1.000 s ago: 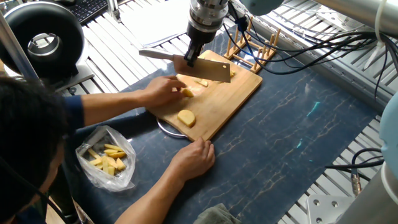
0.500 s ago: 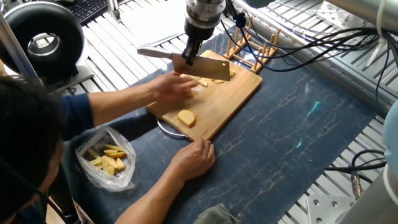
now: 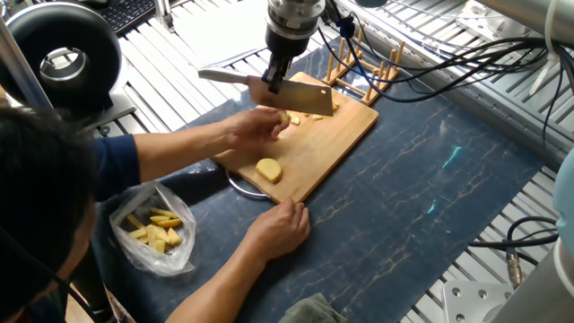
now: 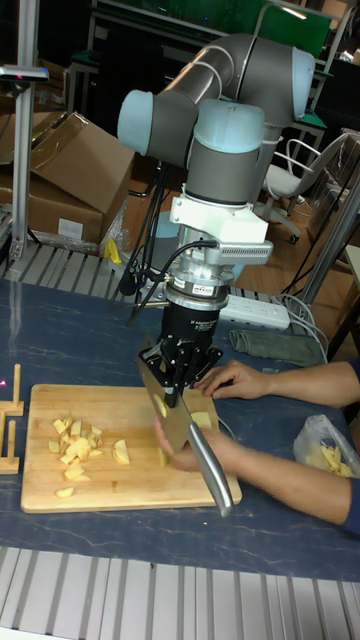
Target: Chop the potatoes
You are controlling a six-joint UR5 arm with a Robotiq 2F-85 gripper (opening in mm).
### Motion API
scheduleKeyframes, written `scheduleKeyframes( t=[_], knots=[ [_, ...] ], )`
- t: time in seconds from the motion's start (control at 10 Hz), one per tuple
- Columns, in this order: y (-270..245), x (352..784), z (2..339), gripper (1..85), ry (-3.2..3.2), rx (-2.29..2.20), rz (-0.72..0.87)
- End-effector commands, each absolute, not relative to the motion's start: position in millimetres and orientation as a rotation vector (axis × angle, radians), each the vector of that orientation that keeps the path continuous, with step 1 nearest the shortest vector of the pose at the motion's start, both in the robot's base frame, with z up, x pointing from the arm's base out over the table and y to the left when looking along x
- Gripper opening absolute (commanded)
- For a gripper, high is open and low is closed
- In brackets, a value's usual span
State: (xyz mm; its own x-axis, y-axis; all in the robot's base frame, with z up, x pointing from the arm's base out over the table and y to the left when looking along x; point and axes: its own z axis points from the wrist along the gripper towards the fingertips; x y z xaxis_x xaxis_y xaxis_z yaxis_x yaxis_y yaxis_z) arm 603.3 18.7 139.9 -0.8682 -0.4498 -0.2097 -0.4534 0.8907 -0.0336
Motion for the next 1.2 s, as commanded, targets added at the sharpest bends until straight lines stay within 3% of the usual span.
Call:
scheduleKeyframes(
  t=[0.0, 0.5, 0.9, 1.1],
  knots=[
    [20.4, 604.6, 140.8, 1.0, 2.842, -0.676, 0.040],
    [25.7, 607.0, 140.3, 1.0, 2.846, -0.657, 0.046],
    [52.3, 613.6, 125.5, 1.0, 2.870, -0.456, 0.189],
    [44.1, 613.2, 118.9, 1.0, 2.896, -0.371, 0.171]
  ],
)
